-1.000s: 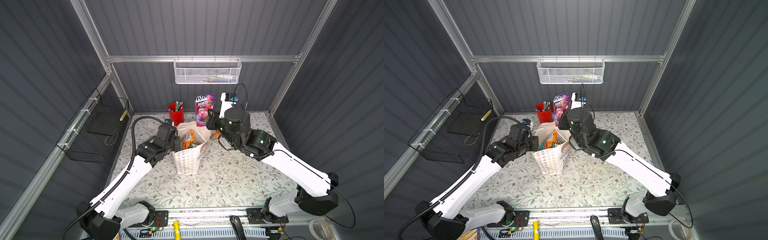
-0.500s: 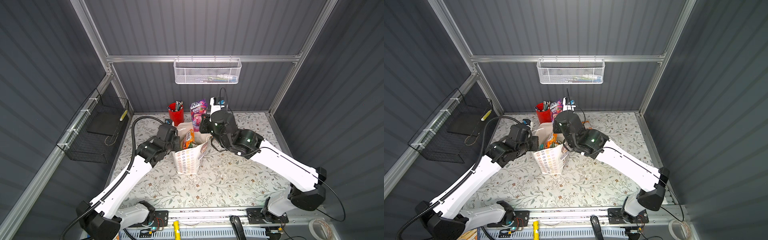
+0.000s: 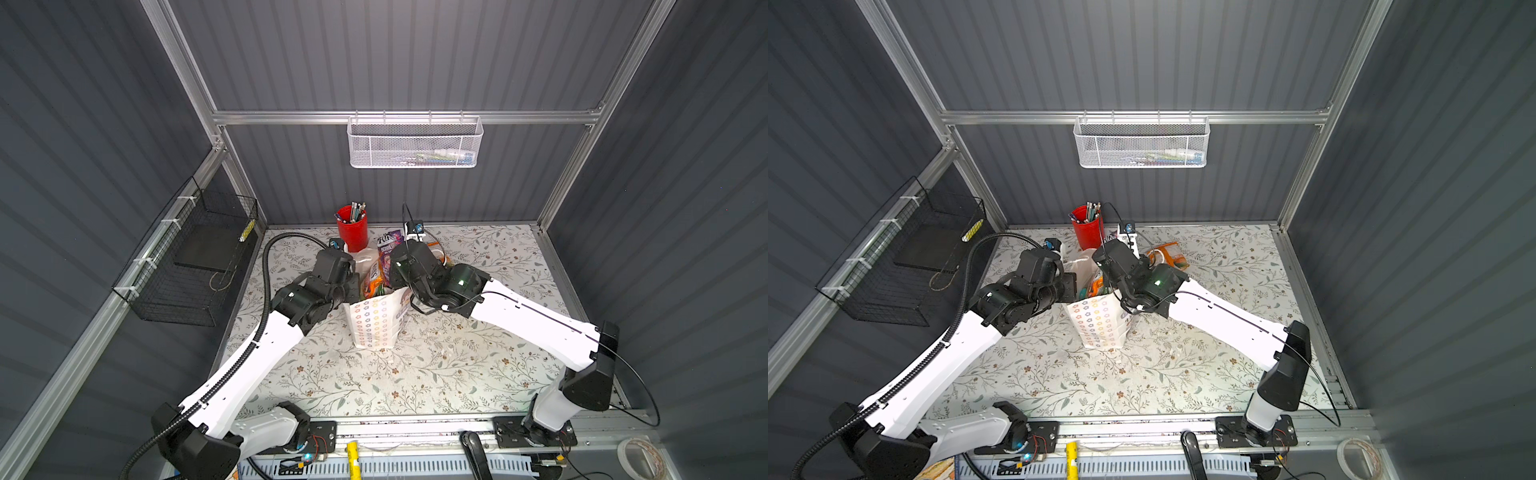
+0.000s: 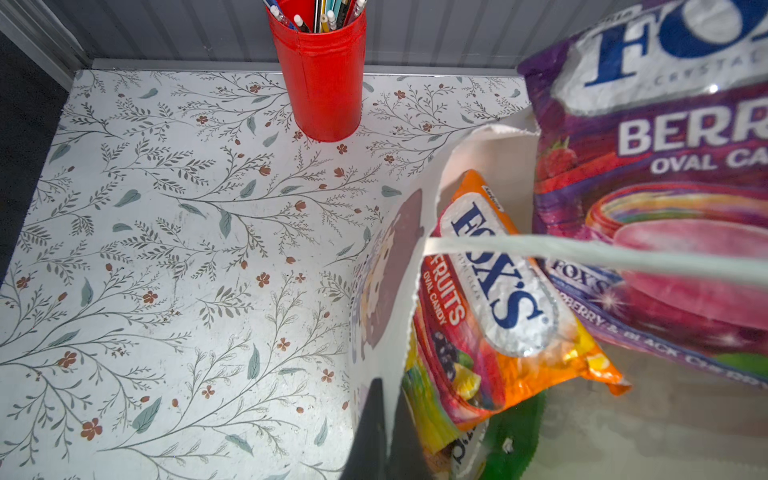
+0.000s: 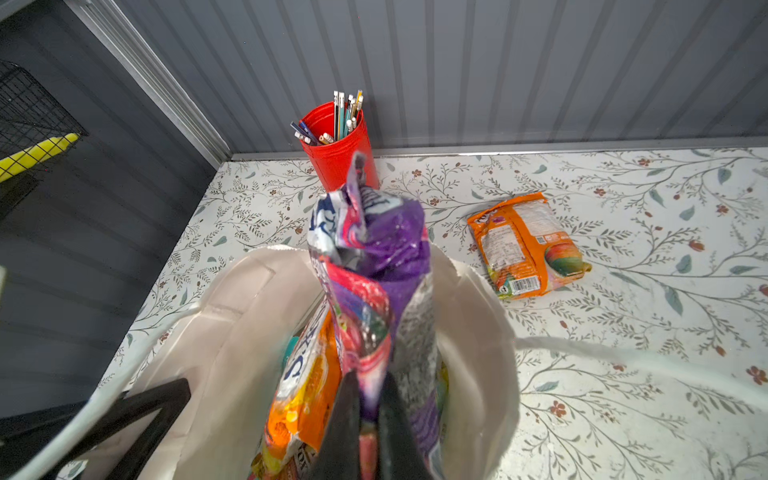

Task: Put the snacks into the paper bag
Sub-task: 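Lower the Berries packet into the bag with the right gripper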

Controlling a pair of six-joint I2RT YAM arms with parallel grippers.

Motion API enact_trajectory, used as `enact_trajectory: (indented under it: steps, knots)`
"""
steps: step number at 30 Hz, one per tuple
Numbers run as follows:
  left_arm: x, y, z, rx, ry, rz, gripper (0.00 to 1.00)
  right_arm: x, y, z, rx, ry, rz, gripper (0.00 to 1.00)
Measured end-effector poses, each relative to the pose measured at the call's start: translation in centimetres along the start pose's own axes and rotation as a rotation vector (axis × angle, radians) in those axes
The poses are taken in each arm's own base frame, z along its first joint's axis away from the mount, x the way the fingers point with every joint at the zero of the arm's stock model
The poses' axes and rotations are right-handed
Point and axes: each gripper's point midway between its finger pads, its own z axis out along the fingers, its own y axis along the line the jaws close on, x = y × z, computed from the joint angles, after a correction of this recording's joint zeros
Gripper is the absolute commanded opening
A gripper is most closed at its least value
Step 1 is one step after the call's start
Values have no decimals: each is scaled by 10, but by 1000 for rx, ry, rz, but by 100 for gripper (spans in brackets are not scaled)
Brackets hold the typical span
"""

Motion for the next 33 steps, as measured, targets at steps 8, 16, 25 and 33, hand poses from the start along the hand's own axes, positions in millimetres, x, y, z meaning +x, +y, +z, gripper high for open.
enact_trajectory:
  steps: [8, 16, 25, 33]
  knots:
    - [0, 1, 0, -5, -1, 0, 0, 10, -3, -11, -17, 13, 2, 0]
    - [-1, 2, 0, -11, -5, 0, 0, 12, 14, -41, -70, -8, -17, 0]
    - [-1, 2, 0, -11, -5, 0, 0, 23, 10, -32, -41, 17, -23, 0]
    - [-1, 2, 0, -11, -6, 0, 0, 35, 7, -4, -4, 88, -37, 0]
